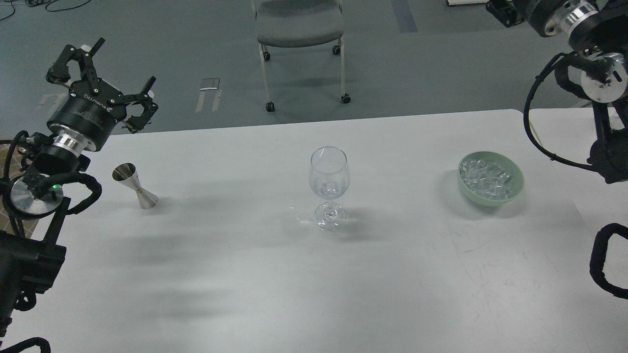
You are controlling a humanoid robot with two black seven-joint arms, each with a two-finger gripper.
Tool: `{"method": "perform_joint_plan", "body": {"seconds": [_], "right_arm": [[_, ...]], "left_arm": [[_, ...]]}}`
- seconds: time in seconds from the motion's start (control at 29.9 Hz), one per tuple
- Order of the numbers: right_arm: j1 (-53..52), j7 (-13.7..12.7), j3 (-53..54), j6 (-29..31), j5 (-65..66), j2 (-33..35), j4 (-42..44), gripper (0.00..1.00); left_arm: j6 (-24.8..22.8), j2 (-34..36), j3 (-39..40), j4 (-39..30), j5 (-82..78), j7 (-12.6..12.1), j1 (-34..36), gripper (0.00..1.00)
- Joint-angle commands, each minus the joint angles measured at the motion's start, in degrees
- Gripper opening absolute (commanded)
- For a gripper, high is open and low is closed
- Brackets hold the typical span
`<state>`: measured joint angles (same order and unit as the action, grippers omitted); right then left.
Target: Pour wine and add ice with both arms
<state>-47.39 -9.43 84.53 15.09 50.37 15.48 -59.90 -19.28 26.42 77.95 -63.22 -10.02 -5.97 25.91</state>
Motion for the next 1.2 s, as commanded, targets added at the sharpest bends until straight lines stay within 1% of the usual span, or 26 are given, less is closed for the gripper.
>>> {"method": "perform_joint_plan", "body": {"seconds": [0.0,0.03,0.07,0.1,0.13,0.17,0.2,0.27,0.3,0.33,0.37,0.4,0.47,0.64,0.77,0.8,0.94,1.04,1.17], "right_arm": [[2.3,2.57,0.55,0.55,-9.92,0.16,2.5,1.0],[2.91,3.62,0.55,0.64,-14.12,0.16,3.73,1.0],[3.09,4.07,0.55,0.55,-18.6,0.16,5.39,1.0],[3.09,4.07,0.55,0.55,-18.64,0.16,5.41,1.0],[3.09,4.07,0.64,0.55,-23.17,0.08,7.06,1.0],[3.09,4.16,0.64,0.46,-27.56,0.08,8.64,1.0],[3.09,4.16,0.72,0.46,-29.78,0.08,9.44,0.99],[3.53,4.42,0.73,0.9,-34.88,0.08,10.77,0.98],[3.53,4.42,0.73,0.9,-34.9,0.08,10.77,0.98],[3.79,5.12,0.73,0.9,-35.34,0.08,11.2,0.98],[3.88,6.0,0.73,0.99,-35.52,-0.01,11.3,0.99],[3.97,6.18,0.73,1.08,-35.6,-0.01,11.38,0.99],[3.97,6.27,0.73,2.13,-36.13,-0.19,11.65,0.99],[3.36,6.18,2.74,6.43,-36.31,-2.29,16.82,0.99],[3.36,5.92,4.94,6.44,-37.27,-3.0,17.62,0.99],[3.53,6.09,4.94,6.44,-37.36,-3.0,17.97,1.0],[3.71,6.18,4.86,6.7,-37.36,-3.44,18.59,1.0],[3.71,6.18,4.94,6.53,-37.36,-3.53,18.59,1.0],[3.8,6.27,5.03,6.79,-37.36,-3.53,17.98,1.0]], "left_arm": [[-0.4,-0.14,-0.08,0.46,-0.26,0.08,-0.16,0.98],[-0.67,-0.05,-0.08,0.55,-0.96,0.25,-0.16,0.98],[-0.93,0.04,0.01,0.64,-2.19,0.78,-0.07,0.98],[-0.93,0.04,0.01,0.64,-2.2,0.78,-0.07,0.98],[-0.93,0.13,0.01,1.16,-3.07,1.74,-0.07,0.98],[-0.93,0.13,0.01,1.78,-3.25,3.23,0.02,0.98],[-0.93,0.13,0.01,2.04,-3.25,4.03,0.11,0.98],[-0.85,-0.05,-0.08,2.83,-3.34,6.84,0.11,0.98],[-0.85,-0.05,-0.08,2.84,-3.34,6.85,0.11,0.98],[-0.76,-0.13,-0.08,2.84,-3.34,7.37,0.11,0.98],[-0.67,-0.22,0.1,2.84,-3.34,7.46,0.19,0.98],[-0.58,-0.48,0.19,2.92,-3.25,7.46,0.2,0.98],[-0.76,-1.8,0.45,3.27,-3.25,7.46,0.55,0.98],[-1.11,-3.12,0.28,4.95,-3.34,7.55,2.3,0.98],[-1.02,-3.12,0.27,4.95,-3.34,7.38,2.66,0.98],[-0.85,-3.3,0.36,5.21,-3.34,6.94,3.18,0.98],[-1.46,-4.0,0.01,8.46,-3.52,6.15,4.24,0.98],[-2.42,-3.92,0.01,9.25,-3.52,6.15,4.41,0.98],[-2.43,-4.09,0.01,9.25,-3.52,6.15,4.5,0.98]]}}
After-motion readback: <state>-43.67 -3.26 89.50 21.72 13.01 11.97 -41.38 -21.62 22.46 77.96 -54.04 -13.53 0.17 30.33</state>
